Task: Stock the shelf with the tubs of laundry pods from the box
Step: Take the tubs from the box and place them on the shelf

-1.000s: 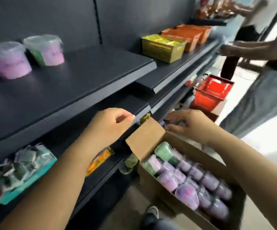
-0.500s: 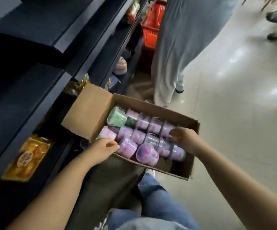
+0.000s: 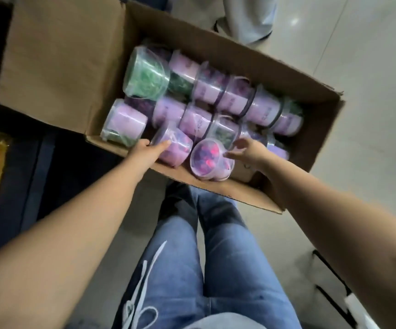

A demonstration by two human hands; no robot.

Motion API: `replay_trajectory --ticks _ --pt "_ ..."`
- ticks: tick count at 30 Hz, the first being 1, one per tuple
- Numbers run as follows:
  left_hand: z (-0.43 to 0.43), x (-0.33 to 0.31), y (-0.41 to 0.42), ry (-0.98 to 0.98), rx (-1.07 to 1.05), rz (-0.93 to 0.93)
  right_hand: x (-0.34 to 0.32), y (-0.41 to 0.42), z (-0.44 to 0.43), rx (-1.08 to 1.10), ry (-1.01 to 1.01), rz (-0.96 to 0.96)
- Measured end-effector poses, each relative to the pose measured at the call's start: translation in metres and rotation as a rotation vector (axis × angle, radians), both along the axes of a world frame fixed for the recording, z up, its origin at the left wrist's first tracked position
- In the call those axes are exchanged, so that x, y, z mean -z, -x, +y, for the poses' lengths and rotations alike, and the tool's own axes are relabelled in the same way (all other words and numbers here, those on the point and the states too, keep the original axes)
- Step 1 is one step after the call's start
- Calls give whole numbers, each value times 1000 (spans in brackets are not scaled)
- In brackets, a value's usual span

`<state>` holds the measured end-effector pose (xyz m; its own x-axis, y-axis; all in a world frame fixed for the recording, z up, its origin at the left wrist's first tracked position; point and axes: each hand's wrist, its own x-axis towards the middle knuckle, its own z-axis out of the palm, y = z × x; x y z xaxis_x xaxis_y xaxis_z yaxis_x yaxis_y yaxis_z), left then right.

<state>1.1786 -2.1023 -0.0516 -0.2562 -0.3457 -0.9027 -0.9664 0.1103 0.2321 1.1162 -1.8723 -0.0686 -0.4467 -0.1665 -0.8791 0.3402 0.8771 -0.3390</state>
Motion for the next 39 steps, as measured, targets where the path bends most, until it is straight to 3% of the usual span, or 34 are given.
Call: replay_trajectory --ticks 5,9,14,23,28,31,34,37,39 --pt "3 58 9 -34 -45 -82 60 -18 -7 99 44 -146" --pt "11 77 15 0 -89 -1 80 -28 -9 191 91 -119" --pt "14 76 10 61 -94 71 78 -25 -3 334 139 -82" --pt "11 43 45 214 93 314 48 34 15 872 128 -38" --pt "19 50 90 239 235 390 56 48 4 835 207 -66" --pt "18 61 103 245 294 466 63 38 5 685 183 98" --pt "20 70 102 206 140 366 67 34 10 529 143 243" --pt "32 73 98 -75 -217 145 66 38 14 512 115 311" --pt "39 73 98 -230 -321 62 67 40 17 529 106 249"
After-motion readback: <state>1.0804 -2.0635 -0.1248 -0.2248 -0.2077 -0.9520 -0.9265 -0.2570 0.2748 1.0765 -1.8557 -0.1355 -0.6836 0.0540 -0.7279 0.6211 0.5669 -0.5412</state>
